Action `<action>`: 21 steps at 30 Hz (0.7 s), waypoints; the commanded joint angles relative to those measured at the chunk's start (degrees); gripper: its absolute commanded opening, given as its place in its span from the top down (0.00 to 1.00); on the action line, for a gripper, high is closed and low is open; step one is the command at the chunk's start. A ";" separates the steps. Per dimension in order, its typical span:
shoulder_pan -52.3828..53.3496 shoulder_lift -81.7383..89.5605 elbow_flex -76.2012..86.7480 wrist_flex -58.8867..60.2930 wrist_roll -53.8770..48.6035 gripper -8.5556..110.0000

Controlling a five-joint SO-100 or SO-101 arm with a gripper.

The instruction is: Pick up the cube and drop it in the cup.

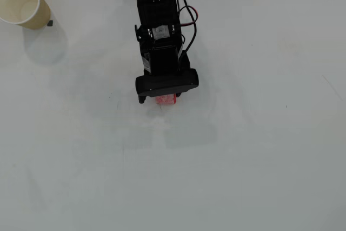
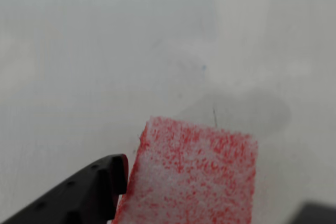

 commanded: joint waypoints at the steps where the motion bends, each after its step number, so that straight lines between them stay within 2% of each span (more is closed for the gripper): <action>1: 1.05 1.14 -7.47 -2.02 0.26 0.64; 16: 1.58 0.97 -4.75 -1.76 0.62 0.64; 21: 2.55 0.79 -3.43 -1.93 6.06 0.64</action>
